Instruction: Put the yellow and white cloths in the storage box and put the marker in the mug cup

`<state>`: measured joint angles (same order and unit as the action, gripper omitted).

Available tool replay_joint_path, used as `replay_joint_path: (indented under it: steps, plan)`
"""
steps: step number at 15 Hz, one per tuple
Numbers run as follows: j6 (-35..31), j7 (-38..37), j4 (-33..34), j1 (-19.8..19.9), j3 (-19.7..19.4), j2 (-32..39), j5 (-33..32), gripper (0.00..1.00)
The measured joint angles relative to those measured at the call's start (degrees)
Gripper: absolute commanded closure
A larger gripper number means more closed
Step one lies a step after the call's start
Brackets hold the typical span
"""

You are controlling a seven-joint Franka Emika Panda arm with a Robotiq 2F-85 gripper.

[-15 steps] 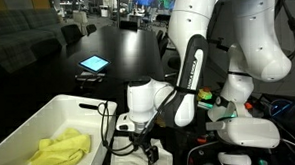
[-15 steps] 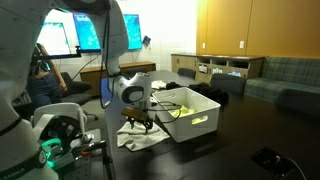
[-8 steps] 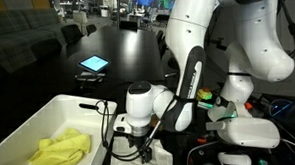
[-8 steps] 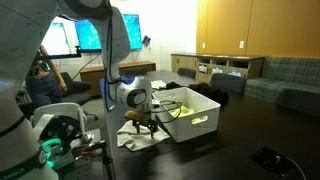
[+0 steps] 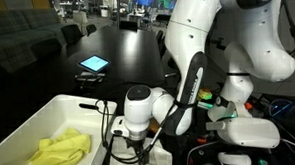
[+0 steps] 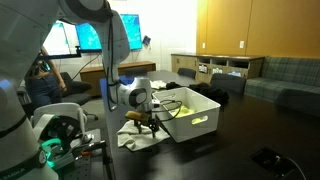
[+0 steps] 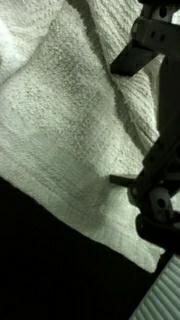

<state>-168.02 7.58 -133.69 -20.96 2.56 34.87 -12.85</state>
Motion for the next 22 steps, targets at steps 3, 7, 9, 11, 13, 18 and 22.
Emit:
replay_joint_path:
  steps: [3, 7, 9, 11, 13, 18, 22]
  plan:
    - [0.0, -0.9, 0.2, -1.0, -0.8, 0.0, -0.4, 0.26]
    - [0.1, -1.4, 0.5, -1.3, -1.1, 0.0, -0.5, 0.55]
    - [0.1, -1.6, 0.6, -1.3, -1.2, -0.2, -0.5, 0.68]
    - [0.1, -1.7, 0.8, -1.3, -1.4, -0.2, -0.5, 0.84]
    - [0.1, -1.8, 0.9, -1.3, -1.5, -0.3, -0.5, 0.88]
    - [0.8, -2.0, 0.4, -1.3, -1.9, -1.0, -0.5, 0.88]
    - [2.7, -3.5, -3.6, -1.3, -3.3, -5.9, -0.6, 0.92]
